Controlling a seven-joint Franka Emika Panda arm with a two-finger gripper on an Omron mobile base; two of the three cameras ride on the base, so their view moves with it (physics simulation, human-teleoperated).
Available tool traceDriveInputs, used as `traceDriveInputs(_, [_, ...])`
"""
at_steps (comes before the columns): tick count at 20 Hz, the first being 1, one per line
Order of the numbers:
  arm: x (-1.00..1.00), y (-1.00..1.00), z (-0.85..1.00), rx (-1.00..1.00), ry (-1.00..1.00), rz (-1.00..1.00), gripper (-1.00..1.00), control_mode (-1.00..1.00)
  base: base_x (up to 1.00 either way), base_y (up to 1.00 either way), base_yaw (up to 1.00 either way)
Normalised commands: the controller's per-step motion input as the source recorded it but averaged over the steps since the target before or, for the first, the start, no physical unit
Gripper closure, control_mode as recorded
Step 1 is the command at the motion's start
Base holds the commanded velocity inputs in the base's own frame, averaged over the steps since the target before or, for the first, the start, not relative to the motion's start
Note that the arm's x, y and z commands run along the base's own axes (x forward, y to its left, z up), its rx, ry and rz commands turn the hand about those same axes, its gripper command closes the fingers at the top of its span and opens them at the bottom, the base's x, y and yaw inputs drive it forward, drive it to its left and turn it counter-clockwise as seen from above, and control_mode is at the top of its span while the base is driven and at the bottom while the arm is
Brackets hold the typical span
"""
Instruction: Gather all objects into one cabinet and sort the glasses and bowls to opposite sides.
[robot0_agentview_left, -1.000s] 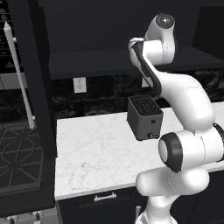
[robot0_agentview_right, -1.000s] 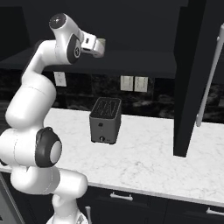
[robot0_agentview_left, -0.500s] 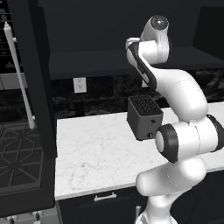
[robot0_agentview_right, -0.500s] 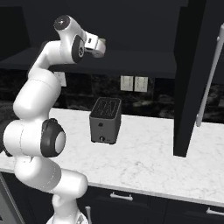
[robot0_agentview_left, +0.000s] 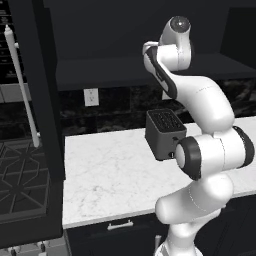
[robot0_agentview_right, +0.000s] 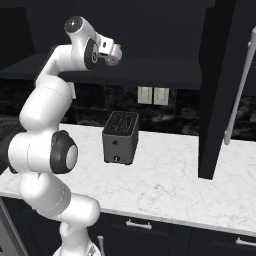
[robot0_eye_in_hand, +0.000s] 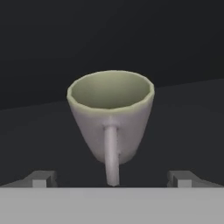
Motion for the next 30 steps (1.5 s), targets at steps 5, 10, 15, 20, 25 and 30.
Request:
traceDriveInputs(5, [0.05, 0.00, 0.00, 0.00, 0.00, 0.00, -1.00, -1.00, 0.00, 0.00, 0.00])
traceDriveInputs(10, [0.37, 0.00, -0.01, 0.00, 0.00, 0.00, -1.00, -1.00, 0.00, 0.00, 0.00])
traceDriveInputs(15, [0.42, 0.00, -0.10, 0.00, 0.00, 0.00, -1.00, -1.00, 0.00, 0.00, 0.00])
traceDriveInputs(20, [0.24, 0.00, -0.14, 0.00, 0.00, 0.00, -1.00, -1.00, 0.00, 0.00, 0.00])
traceDriveInputs(25, [0.06, 0.00, -0.12, -0.01, 0.00, 0.00, 1.00, -1.00, 0.00, 0.00, 0.00])
traceDriveInputs(30, [0.00, -0.01, 0.00, 0.00, 0.00, -0.02, 1.00, -1.00, 0.00, 0.00, 0.00])
